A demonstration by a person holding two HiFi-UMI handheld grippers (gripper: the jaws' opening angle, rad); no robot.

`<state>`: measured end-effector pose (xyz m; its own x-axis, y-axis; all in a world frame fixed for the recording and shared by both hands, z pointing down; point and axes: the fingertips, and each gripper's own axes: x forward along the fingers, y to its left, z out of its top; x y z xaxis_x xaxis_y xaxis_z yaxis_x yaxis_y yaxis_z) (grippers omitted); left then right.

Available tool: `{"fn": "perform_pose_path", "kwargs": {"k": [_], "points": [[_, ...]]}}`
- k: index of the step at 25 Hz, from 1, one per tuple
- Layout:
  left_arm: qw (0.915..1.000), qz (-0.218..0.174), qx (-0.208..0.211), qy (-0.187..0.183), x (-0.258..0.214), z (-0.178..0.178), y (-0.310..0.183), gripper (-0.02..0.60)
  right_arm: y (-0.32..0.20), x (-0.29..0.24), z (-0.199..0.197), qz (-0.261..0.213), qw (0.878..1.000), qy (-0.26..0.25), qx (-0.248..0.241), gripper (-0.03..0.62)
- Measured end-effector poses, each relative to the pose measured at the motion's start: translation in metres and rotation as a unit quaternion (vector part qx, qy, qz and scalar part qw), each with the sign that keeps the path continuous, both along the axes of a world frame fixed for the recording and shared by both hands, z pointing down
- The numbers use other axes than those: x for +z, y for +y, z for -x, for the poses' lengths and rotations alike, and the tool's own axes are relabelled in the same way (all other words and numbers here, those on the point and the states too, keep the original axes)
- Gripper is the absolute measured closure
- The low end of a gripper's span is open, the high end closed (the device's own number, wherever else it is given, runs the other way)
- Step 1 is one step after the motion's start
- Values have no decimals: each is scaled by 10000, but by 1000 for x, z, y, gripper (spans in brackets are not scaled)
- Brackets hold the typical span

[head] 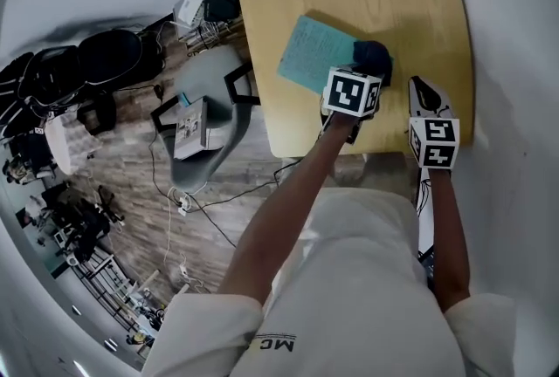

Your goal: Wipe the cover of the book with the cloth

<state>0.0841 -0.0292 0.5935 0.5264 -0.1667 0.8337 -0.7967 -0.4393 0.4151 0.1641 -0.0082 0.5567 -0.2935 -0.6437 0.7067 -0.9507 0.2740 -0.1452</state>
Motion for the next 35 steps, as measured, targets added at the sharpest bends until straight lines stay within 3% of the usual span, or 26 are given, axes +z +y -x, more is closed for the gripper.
{"fn": "perform_pose_path", "kwargs": {"k": [11, 25, 35], "points": [[9993, 168, 226, -229, 7, 13, 25, 443, -2, -8, -13, -70, 9999, 77, 95, 560], [9991, 320, -145, -242, 8, 63, 87, 443, -10, -11, 23, -112, 9990, 86, -415, 560], [9978, 334, -550, -182, -9, 88, 96, 443, -18, -36, 39, -229, 9964, 113, -806, 560]]}}
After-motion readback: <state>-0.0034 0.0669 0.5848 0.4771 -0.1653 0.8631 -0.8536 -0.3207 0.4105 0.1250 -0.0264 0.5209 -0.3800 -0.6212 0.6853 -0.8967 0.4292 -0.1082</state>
